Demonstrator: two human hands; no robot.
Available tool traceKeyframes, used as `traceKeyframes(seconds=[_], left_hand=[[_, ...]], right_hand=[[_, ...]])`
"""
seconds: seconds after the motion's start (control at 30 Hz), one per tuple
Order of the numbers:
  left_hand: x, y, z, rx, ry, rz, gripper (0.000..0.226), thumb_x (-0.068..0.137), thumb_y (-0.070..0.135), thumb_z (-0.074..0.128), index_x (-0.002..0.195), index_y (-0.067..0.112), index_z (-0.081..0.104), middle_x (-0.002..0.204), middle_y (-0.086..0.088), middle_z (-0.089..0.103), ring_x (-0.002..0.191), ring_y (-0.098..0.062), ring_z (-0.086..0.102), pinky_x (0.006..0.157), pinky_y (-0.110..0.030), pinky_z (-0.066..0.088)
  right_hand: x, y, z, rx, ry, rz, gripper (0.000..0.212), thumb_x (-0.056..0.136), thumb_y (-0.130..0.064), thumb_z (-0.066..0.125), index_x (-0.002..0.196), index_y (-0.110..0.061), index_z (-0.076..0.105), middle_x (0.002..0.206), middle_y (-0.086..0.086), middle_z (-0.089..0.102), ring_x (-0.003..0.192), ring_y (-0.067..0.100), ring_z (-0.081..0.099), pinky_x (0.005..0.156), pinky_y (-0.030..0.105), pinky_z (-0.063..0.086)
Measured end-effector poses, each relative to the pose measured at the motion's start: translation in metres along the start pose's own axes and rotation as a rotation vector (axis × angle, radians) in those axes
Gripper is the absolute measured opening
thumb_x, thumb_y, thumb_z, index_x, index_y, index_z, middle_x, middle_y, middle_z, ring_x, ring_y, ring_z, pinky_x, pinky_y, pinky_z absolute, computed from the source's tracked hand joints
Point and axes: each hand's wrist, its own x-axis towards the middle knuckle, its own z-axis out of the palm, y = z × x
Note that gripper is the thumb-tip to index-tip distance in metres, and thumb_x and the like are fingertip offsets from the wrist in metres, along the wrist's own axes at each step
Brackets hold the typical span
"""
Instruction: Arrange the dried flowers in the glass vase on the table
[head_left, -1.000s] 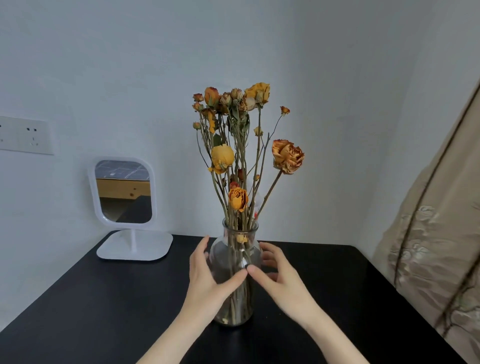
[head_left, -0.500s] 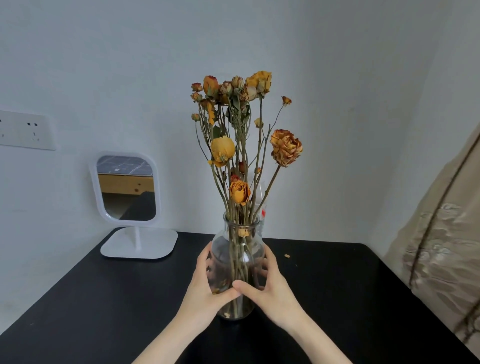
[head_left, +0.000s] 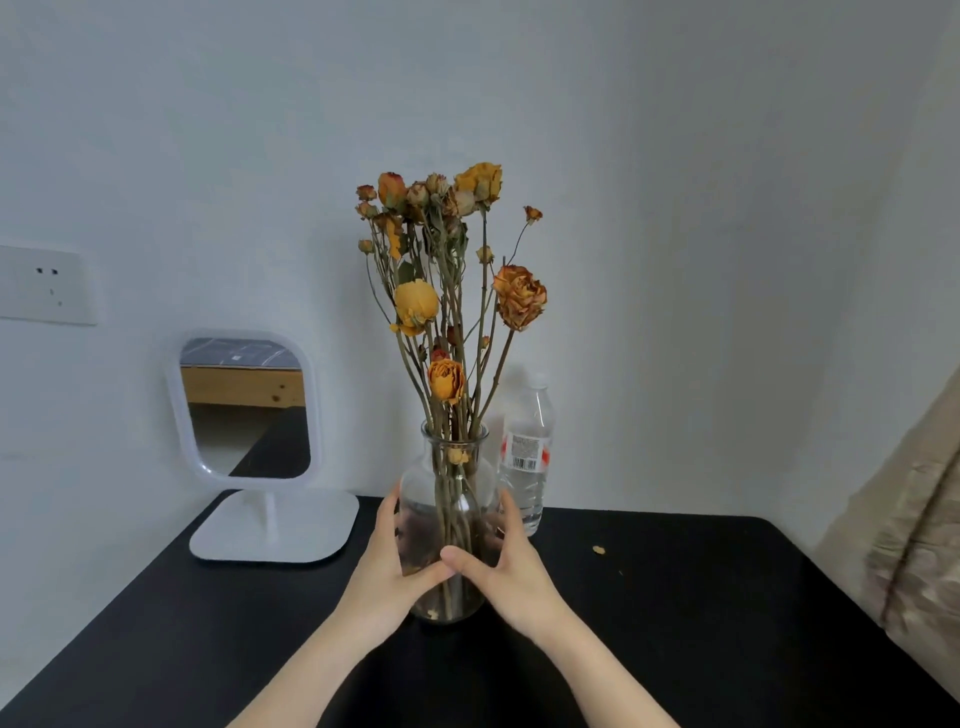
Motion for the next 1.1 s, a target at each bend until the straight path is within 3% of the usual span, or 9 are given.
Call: traceKeyframes(seconds=[0.2, 0.33, 0.7, 0.77, 0.87, 0.93, 1.0, 1.03, 1.1], left_hand=[[0.029, -0.007, -0.007, 0.001, -0.043, -0.009, 0.100, 0.068, 0.035, 0.075, 0.140, 0.046, 0.007, 0.128, 0.024, 0.036, 0.124, -0.003, 0.035, 0.108, -0.039, 0.032], [0.043, -0.010, -0.009, -0.009, -0.067, 0.003, 0.094, 0.062, 0.044, 0.073, 0.131, 0.055, 0.009, 0.120, 0.036, 0.037, 0.111, 0.006, 0.043, 0.103, -0.030, 0.034], [0.063, -0.022, -0.016, -0.011, -0.063, 0.008, 0.089, 0.062, 0.046, 0.072, 0.122, 0.066, 0.010, 0.120, 0.039, 0.038, 0.105, 0.015, 0.044, 0.097, -0.019, 0.034], [0.064, -0.023, -0.016, -0.025, -0.070, -0.007, 0.087, 0.062, 0.045, 0.072, 0.120, 0.068, 0.011, 0.118, 0.041, 0.037, 0.103, 0.016, 0.044, 0.097, -0.020, 0.033], [0.066, -0.023, -0.017, -0.029, -0.070, -0.025, 0.089, 0.062, 0.045, 0.073, 0.120, 0.068, 0.010, 0.116, 0.043, 0.036, 0.103, 0.017, 0.041, 0.093, -0.016, 0.033], [0.064, -0.022, -0.017, -0.030, -0.060, -0.034, 0.093, 0.060, 0.045, 0.074, 0.125, 0.063, 0.010, 0.119, 0.039, 0.035, 0.105, 0.016, 0.038, 0.091, -0.012, 0.032], [0.062, -0.020, -0.018, -0.021, -0.069, -0.048, 0.102, 0.059, 0.044, 0.077, 0.135, 0.056, 0.009, 0.131, 0.028, 0.035, 0.110, 0.011, 0.039, 0.093, -0.015, 0.035], [0.058, -0.015, -0.017, -0.028, -0.060, -0.075, 0.108, 0.059, 0.042, 0.078, 0.140, 0.050, 0.007, 0.139, 0.020, 0.034, 0.117, 0.004, 0.040, 0.098, -0.021, 0.036], [0.053, -0.011, -0.016, -0.012, -0.005, -0.148, 0.111, 0.067, 0.031, 0.079, 0.145, 0.039, 0.001, 0.151, 0.003, 0.025, 0.134, -0.015, 0.032, 0.108, -0.036, 0.031]], right_hand=[[0.031, 0.008, 0.002, 0.019, -0.018, 0.013, 0.068, 0.082, -0.030, 0.069, 0.119, -0.054, 0.018, 0.116, -0.030, 0.043, 0.114, -0.005, 0.043, 0.097, 0.016, 0.036], [0.045, 0.012, 0.002, 0.021, -0.033, 0.016, 0.061, 0.083, -0.028, 0.068, 0.112, -0.058, 0.022, 0.112, -0.034, 0.041, 0.099, -0.019, 0.045, 0.078, -0.004, 0.038], [0.067, 0.021, 0.003, 0.021, -0.045, 0.043, 0.067, 0.084, -0.026, 0.067, 0.116, -0.055, 0.016, 0.111, -0.036, 0.038, 0.093, -0.026, 0.041, 0.072, -0.008, 0.037], [0.067, 0.020, 0.004, 0.023, -0.047, 0.054, 0.068, 0.084, -0.027, 0.067, 0.119, -0.055, 0.016, 0.113, -0.035, 0.038, 0.101, -0.019, 0.042, 0.076, -0.005, 0.037], [0.069, 0.021, 0.006, 0.029, -0.032, 0.051, 0.081, 0.084, -0.031, 0.067, 0.141, -0.037, 0.011, 0.125, -0.022, 0.035, 0.120, -0.002, 0.035, 0.093, 0.012, 0.032], [0.068, 0.020, 0.005, 0.026, -0.031, 0.059, 0.085, 0.083, -0.032, 0.068, 0.143, -0.034, 0.008, 0.126, -0.019, 0.034, 0.119, -0.001, 0.034, 0.093, 0.013, 0.033], [0.066, 0.019, 0.002, 0.013, -0.064, 0.070, 0.079, 0.082, -0.031, 0.069, 0.135, -0.042, 0.010, 0.123, -0.019, 0.036, 0.118, -0.001, 0.036, 0.086, 0.005, 0.038], [0.063, 0.013, 0.001, 0.007, -0.070, 0.081, 0.077, 0.082, -0.030, 0.069, 0.130, -0.044, 0.011, 0.123, -0.021, 0.037, 0.119, 0.000, 0.037, 0.083, 0.003, 0.039], [0.058, 0.005, -0.006, -0.026, -0.072, 0.080, 0.079, 0.081, -0.030, 0.070, 0.135, -0.041, 0.012, 0.133, -0.017, 0.036, 0.128, 0.005, 0.035, 0.097, 0.013, 0.037]])
